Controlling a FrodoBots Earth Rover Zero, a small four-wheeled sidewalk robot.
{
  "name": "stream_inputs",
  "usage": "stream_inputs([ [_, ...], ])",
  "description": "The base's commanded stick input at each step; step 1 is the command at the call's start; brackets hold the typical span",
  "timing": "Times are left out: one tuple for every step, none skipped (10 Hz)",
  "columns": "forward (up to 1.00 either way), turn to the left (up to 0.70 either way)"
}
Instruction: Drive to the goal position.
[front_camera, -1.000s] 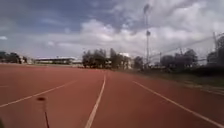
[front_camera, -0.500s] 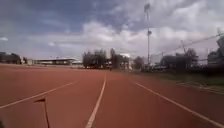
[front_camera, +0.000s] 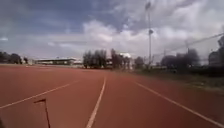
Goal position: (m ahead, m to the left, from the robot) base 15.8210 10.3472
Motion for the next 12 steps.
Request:
stream_inputs([
  [0.7,0.0],
  [0.7,0.0],
  [0.7,0.0],
  [0.7,0.0],
  [0.7,0.0],
  [0.7,0.0],
  [0.7,0.0],
  [0.7,0.0],
  [0.7,0.0],
  [0.7,0.0],
  [0.7,0.0],
  [0.7,0.0],
])
